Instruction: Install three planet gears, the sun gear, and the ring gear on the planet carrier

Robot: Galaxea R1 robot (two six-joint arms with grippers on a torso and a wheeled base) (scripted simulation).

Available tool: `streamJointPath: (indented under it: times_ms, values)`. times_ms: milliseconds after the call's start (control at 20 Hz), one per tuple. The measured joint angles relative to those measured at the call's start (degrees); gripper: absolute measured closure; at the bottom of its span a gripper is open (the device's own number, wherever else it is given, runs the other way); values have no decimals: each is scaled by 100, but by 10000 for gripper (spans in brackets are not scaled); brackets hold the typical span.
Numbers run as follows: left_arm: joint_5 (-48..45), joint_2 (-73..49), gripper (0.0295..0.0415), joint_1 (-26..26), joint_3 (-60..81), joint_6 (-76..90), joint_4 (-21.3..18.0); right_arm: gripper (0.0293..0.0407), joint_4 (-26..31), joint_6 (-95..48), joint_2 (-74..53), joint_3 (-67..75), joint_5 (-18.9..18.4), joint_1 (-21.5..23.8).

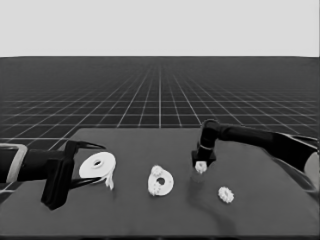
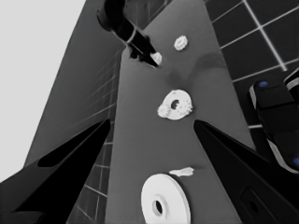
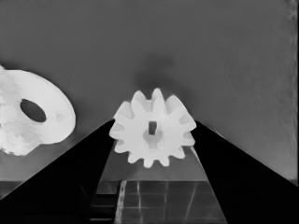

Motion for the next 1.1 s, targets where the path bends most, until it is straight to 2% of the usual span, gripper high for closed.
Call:
streamJointPath:
  times_ms: [300,350,450,800,900,1100]
  values:
    - [0,0,326,0,0,0,0,388,123,8,-9,24,-60,131]
    - [0,0,326,0,0,0,0,388,29,868,496,224,-183,110]
    - [0,0,326,0,0,0,0,388,-16,1503,1395,125,-283,82]
    - [0,0,326,0,0,0,0,388,-29,1703,1862,-138,-321,72]
    - [0,0,326,0,0,0,0,388,-607,1509,1948,-454,-157,-526]
    - [0,0,326,0,0,0,0,388,-854,1374,2015,-689,-41,-796]
